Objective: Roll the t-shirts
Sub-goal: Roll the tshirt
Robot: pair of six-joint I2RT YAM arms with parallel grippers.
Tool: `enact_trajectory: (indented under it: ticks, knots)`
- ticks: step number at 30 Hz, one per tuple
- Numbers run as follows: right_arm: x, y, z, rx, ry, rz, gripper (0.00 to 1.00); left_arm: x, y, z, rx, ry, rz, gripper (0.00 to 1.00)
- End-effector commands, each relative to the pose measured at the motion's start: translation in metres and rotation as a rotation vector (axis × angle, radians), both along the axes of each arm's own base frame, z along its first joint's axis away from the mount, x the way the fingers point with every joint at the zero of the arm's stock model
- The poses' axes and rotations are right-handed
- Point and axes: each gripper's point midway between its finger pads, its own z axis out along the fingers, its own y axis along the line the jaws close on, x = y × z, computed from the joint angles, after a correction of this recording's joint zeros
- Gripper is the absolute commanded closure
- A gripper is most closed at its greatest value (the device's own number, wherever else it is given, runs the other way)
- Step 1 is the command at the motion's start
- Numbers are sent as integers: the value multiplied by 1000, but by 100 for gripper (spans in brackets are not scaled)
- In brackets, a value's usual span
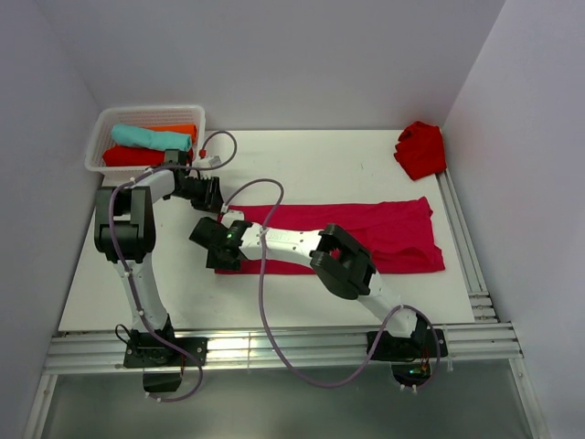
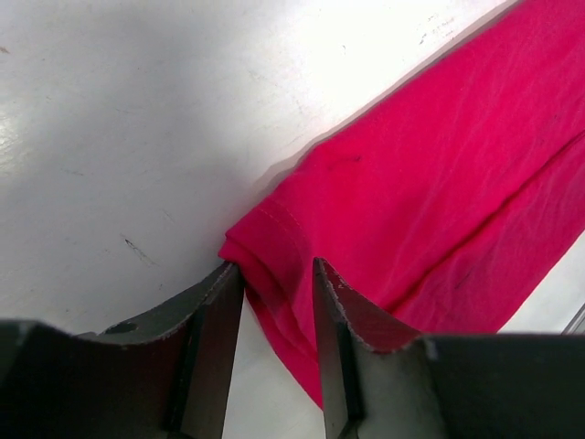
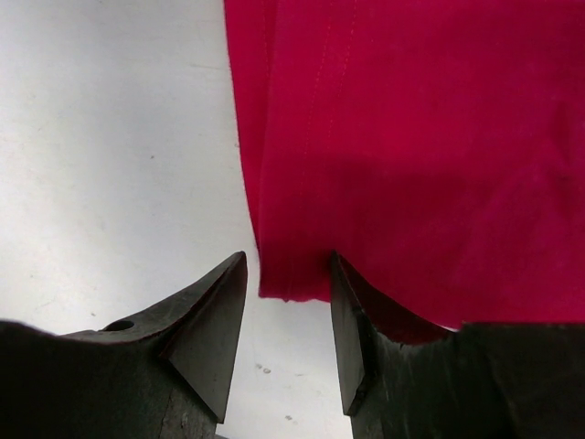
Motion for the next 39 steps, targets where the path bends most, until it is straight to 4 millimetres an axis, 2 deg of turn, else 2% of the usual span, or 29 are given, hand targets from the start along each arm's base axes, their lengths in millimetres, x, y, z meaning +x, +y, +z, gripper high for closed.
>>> enact_trajectory:
  ticks: [1,7,8,9,12,14,18,27,39]
  knots:
    - [-1,6,8,-3,-10,6,51,-3,0,-11,18,19,6,59]
    - [-4,2,5,-30,-12,3,59,-2,0,-11,31,15,16,68]
    - [-3,1,5,-29,-11,0,62,-3,1,-11,38,17,20,73]
    - [-4,1,5,-30,-12,2,69,-3,1,-11,41,16,21,75]
    - [-4,0,6,-34,-17,10,79,-3,1,-10,52,14,23,83]
    - [-3,2,9,-31,-18,13,82,-2,2,-8,57,11,27,89]
    - [-2,4,12,-22,-24,18,89,0,5,-1,76,-7,36,95]
    - [3,4,37,21,-60,22,91,8,6,17,131,-42,54,100]
    - [10,-12,55,68,-87,-8,91,15,-5,41,188,-78,60,100]
